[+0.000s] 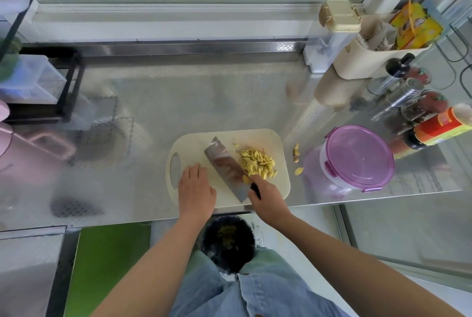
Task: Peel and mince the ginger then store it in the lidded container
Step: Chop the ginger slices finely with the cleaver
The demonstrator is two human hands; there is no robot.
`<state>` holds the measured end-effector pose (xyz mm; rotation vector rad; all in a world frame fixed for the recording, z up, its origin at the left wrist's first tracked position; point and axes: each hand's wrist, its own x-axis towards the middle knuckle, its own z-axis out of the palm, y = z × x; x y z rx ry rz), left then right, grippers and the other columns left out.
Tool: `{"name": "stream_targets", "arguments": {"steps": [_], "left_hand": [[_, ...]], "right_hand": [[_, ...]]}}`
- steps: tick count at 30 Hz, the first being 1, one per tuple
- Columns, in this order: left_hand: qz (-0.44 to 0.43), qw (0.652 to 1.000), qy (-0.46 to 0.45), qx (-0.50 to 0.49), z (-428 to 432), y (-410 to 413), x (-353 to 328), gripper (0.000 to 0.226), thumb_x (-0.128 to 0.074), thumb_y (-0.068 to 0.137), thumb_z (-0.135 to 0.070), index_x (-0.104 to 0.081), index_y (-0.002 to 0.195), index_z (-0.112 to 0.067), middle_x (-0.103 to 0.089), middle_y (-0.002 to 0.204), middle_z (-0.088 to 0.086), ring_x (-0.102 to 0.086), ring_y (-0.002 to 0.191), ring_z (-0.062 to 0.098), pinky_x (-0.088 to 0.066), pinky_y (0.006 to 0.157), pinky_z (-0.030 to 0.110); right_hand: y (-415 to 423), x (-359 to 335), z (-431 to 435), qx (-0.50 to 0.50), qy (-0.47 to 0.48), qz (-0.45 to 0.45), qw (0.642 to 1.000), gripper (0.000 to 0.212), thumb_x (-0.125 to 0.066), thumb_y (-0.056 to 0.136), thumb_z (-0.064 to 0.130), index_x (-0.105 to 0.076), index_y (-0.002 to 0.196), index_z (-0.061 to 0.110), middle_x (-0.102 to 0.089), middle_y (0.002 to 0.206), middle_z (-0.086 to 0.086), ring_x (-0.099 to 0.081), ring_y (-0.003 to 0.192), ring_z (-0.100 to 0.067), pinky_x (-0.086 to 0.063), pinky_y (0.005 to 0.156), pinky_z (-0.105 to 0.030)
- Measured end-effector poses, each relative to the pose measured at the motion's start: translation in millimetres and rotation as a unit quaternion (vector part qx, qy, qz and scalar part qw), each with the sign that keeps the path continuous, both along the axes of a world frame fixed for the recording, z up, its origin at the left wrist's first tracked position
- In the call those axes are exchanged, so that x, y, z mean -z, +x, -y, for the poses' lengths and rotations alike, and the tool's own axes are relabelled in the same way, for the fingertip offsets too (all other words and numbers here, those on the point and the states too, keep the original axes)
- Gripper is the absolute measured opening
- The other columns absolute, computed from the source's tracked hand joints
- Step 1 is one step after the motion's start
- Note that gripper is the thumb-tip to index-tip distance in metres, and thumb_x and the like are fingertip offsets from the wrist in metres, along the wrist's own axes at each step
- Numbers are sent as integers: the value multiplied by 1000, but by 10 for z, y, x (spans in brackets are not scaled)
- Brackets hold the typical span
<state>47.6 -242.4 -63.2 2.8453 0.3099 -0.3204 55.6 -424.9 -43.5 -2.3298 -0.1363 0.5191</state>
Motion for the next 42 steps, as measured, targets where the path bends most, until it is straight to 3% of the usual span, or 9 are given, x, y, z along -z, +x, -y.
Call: {"name": "stream_targets", "arguments": {"steps": [4, 9, 12, 15, 21, 27, 30, 35, 42], "left_hand": [[-1, 1000, -4, -2, 0, 88, -9, 47, -48, 93, -19, -40, 139, -13, -33, 150, 6, -23, 141, 25, -26, 114, 37], [1, 1000, -1, -6, 15, 240, -47, 46, -49, 93, -20, -42, 138, -12, -35, 148, 8, -24, 140, 26, -25, 113, 37], [13, 999, -23, -24, 18, 351, -69, 48, -50, 93, -19, -41, 139, -11, -36, 148, 8, -26, 139, 25, -26, 112, 36], [43, 995, -62, -66, 11, 482, -118, 54, -52, 90, -13, -38, 142, -9, -38, 148, 9, -30, 137, 27, -27, 111, 37], [94, 988, -103, -69, -43, 750, -211, 62, -55, 87, -6, -35, 145, -10, -39, 148, 11, -36, 134, 30, -36, 106, 43], [143, 982, -125, -16, 31, 700, -139, 29, -55, 83, 4, -71, 100, -12, -61, 115, 9, -52, 111, 30, -44, 90, 39], [157, 978, -140, -14, 68, 625, -136, 32, -53, 83, 4, -68, 107, -11, -60, 115, 9, -52, 109, 30, -45, 91, 41], [120, 976, -170, -58, 153, 571, -205, 51, -48, 88, -4, -42, 139, -5, -46, 136, 14, -43, 122, 30, -40, 99, 42], [10, 995, -87, 43, 191, 384, -80, 37, -49, 89, -11, -54, 125, -13, -48, 131, 8, -39, 122, 26, -38, 97, 34]], "right_hand": [[196, -112, 115, 43, -9, 56, 997, 4, -49, 93, 14, -49, 90, 16, -51, 72, 2, -46, 63, -17, -35, 55, -30], [724, -231, 267, 42, -55, 188, 980, 23, -57, 86, 4, -65, 105, 13, -60, 85, -2, -57, 68, -23, -47, 57, -34], [969, -155, 257, 38, -75, 203, 976, 31, -59, 78, -4, -70, 103, 11, -63, 85, -8, -59, 69, -33, -50, 68, -41], [1075, -53, 203, 29, -98, 208, 973, 35, -58, 76, -7, -72, 102, 13, -63, 87, -6, -60, 76, -32, -41, 76, -36], [1123, 36, 308, 11, -77, 180, 981, 38, -61, 74, -9, -76, 97, 15, -64, 87, -6, -60, 82, -30, -43, 79, -42], [820, 31, 527, 6, -78, 168, 983, 40, -65, 65, -10, -77, 90, 19, -62, 82, 0, -58, 72, -23, -47, 73, -39], [729, 37, 524, 14, -77, 181, 980, 40, -65, 67, -11, -77, 92, 17, -62, 81, -1, -57, 72, -24, -47, 71, -36], [642, -45, 474, 118, -47, 181, 975, 41, -60, 78, -11, -73, 108, 14, -63, 86, -3, -57, 74, -18, -40, 66, -24], [308, -79, 612, 190, -72, 187, 961, 32, -62, 73, -10, -73, 98, 7, -57, 75, -4, -48, 63, -18, -38, 60, -27]]}}
